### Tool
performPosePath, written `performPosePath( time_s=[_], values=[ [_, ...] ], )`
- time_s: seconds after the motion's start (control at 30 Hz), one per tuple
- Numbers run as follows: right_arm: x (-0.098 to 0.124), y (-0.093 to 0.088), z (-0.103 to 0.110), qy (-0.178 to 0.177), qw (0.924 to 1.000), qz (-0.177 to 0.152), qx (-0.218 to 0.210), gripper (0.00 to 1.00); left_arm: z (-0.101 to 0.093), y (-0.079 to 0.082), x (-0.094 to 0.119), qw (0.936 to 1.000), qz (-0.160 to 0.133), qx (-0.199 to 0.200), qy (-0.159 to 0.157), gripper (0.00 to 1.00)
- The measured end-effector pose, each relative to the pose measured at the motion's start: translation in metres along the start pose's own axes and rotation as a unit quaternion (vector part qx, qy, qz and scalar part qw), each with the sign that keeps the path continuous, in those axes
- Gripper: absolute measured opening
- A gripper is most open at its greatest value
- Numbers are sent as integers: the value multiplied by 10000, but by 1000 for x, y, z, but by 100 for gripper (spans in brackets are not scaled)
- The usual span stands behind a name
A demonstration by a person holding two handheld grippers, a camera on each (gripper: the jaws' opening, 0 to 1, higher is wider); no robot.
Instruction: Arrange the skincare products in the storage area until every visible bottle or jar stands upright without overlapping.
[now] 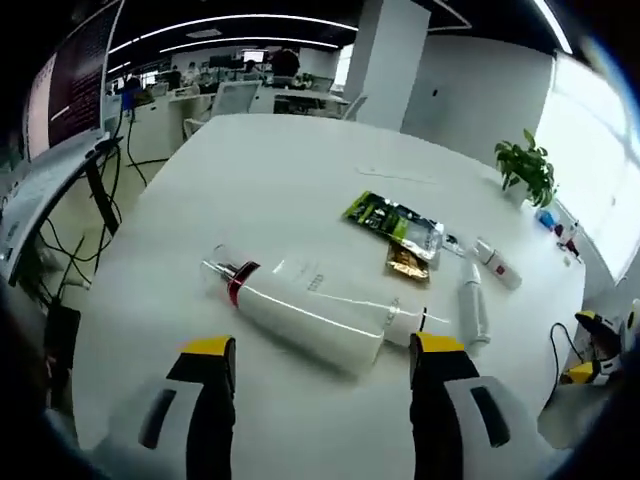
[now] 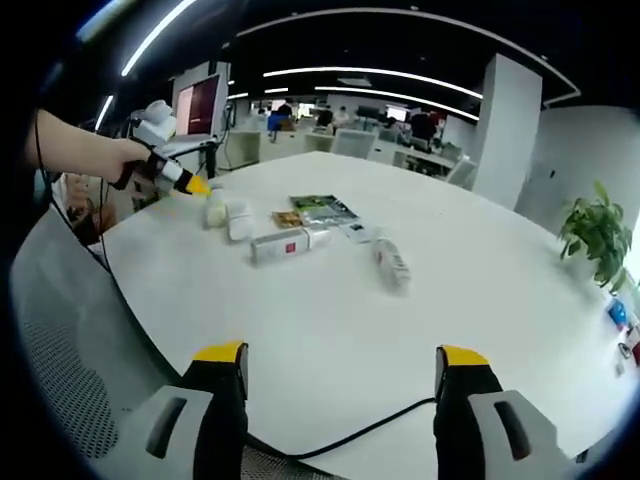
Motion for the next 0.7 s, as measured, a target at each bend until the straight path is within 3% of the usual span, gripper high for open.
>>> performPosePath(
  time_s=[0.27, 0.37, 0.47, 0.7],
  values=[
    [-1, -2, 0, -27, 10000, 85, -33, 80, 4, 8, -14, 9985, 150, 476, 243, 56],
    [-1, -3, 1, -33, 9999, 114, -34, 79, 7, 10, -22, 9979, 287, 468, 340, 54],
    [-1, -4, 0, -51, 9999, 151, -29, 79, 11, 11, -25, 9963, 454, 324, 652, 53],
    [-2, -7, 1, -75, 9996, 254, -13, 78, 13, 12, -36, 9936, 729, 355, 788, 51]
  ],
)
Point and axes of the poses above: the point that each gripper's makers call its tool centre point, and the gripper's own axes: x roughly backward along the fingers, z roughly to its left, y roughly out of its top, the point moved 9 cm from there along x, roughly backward along the fingers, and after that the axes turned 14 degrees about -x, right-handed, at the moved point
